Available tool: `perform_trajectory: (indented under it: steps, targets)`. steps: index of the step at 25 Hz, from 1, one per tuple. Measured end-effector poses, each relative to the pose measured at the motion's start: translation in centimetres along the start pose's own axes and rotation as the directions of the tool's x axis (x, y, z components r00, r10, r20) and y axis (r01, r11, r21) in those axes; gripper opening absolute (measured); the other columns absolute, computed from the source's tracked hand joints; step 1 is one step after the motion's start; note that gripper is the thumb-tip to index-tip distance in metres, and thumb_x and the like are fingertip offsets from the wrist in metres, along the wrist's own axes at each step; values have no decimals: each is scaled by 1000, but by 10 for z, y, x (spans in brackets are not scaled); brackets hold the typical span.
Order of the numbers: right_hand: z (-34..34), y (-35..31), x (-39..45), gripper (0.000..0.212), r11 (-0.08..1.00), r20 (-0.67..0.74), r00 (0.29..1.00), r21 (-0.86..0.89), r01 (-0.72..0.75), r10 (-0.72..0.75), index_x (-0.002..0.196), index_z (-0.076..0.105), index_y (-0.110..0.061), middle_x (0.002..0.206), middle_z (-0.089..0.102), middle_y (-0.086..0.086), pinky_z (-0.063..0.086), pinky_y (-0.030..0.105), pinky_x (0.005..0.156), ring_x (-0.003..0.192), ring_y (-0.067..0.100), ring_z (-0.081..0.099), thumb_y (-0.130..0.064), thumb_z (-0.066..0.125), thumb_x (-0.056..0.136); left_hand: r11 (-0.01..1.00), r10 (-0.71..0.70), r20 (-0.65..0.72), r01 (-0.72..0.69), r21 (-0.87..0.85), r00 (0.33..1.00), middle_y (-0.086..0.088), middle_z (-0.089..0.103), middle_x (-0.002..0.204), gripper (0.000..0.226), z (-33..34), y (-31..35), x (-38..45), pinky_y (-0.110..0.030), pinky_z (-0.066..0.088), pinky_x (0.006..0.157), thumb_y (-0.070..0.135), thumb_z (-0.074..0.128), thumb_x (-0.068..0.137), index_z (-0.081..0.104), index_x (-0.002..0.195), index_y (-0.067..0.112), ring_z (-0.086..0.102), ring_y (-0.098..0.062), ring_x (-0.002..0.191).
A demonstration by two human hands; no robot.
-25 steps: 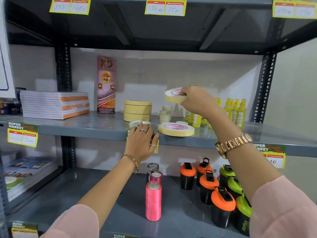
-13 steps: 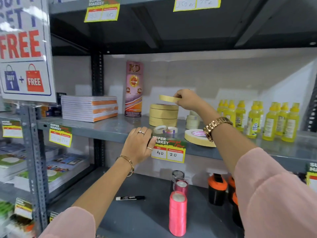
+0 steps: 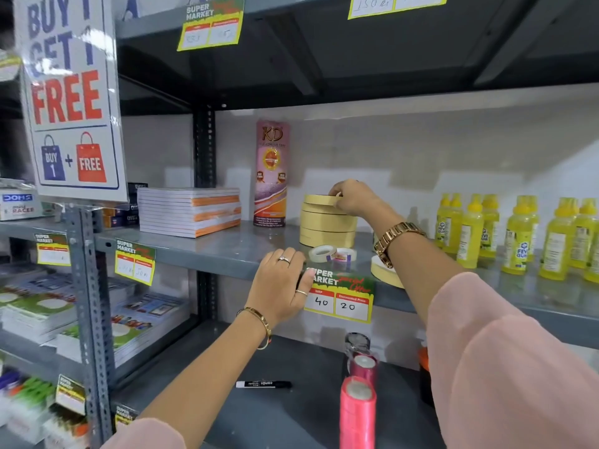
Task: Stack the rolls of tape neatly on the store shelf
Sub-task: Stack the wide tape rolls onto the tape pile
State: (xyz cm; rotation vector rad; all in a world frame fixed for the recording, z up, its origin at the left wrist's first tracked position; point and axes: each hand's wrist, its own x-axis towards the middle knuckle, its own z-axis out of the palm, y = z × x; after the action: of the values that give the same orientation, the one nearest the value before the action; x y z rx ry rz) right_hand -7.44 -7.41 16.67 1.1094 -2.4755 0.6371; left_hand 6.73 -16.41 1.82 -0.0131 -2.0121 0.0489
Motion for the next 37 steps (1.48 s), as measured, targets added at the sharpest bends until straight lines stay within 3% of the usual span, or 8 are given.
perform_trajectory:
  steps: [11, 15, 18, 22, 26, 30, 34, 37]
  targets:
    - [11, -5, -1, 38, 997, -110, 990, 19, -81, 83, 130, 53, -8, 135, 53, 17, 42, 38, 104, 127, 32, 47, -7, 48, 93, 1000, -27, 23, 27, -12, 999, -13, 58, 71, 40, 1, -2, 0, -38, 42, 60, 31, 33, 88, 58, 79, 1, 51, -28, 62]
    - [2, -2, -28, 33, 992, -200, 972, -3, -124, 121, 120, 57, -1, 129, 56, 20, 44, 37, 99, 122, 35, 50, 2, 44, 90, 998, -50, 51, 51, -30, 997, -13, 60, 72, 43, -1, -1, -2, -40, 43, 61, 32, 33, 89, 59, 80, 0, 54, -29, 64]
    - [-5, -1, -61, 11, 984, -161, 975, -72, -165, 152, 94, 61, 2, 119, 63, 23, 49, 36, 90, 113, 37, 58, -2, 51, 89, 997, -57, 86, 60, -39, 995, -14, 59, 72, 45, -5, 0, -2, -41, 42, 62, 33, 31, 88, 59, 80, -1, 53, -31, 64]
    - [-10, -4, -107, 33, 968, -86, 979, -158, -195, 183, 108, 61, 3, 115, 66, 19, 50, 35, 85, 108, 34, 60, -23, 60, 88, 998, -58, 177, 62, -14, 983, -15, 58, 77, 50, -9, 0, -1, -41, 41, 68, 39, 29, 87, 59, 86, -1, 52, -31, 70]
    - [-7, -11, -133, 57, 939, -3, 955, -181, -292, 296, 117, 58, -4, 119, 62, 11, 49, 35, 89, 114, 30, 58, -48, 64, 81, 997, -77, 237, 76, 15, 968, -16, 58, 81, 57, -15, 4, 0, -42, 40, 71, 43, 25, 86, 59, 90, -3, 52, -33, 74]
    - [-7, -17, -140, 37, 922, 69, 936, -214, -324, 345, 117, 57, -5, 123, 61, 11, 48, 33, 86, 113, 28, 58, -26, 58, 86, 997, -81, 298, 72, 41, 951, -17, 60, 91, 65, -20, 5, 2, -41, 37, 75, 48, 20, 84, 59, 98, -2, 53, -32, 83]
    - [-17, -24, -147, 34, 919, -8, 942, -215, -330, 336, 122, 54, -3, 125, 59, 15, 48, 34, 86, 117, 32, 56, -7, 51, 88, 995, -94, 314, 86, 40, 945, -16, 61, 97, 53, -22, 6, 4, -38, 36, 79, 40, 31, 85, 59, 104, -1, 53, -31, 89]
    - [-30, -27, -148, 34, 929, -97, 945, -181, -324, 311, 121, 55, -3, 126, 59, 16, 48, 36, 91, 118, 33, 55, -2, 48, 88, 996, -86, 297, 78, 39, 951, -16, 61, 92, 49, -22, 4, 3, -38, 38, 73, 39, 32, 85, 59, 98, 0, 54, -31, 83]
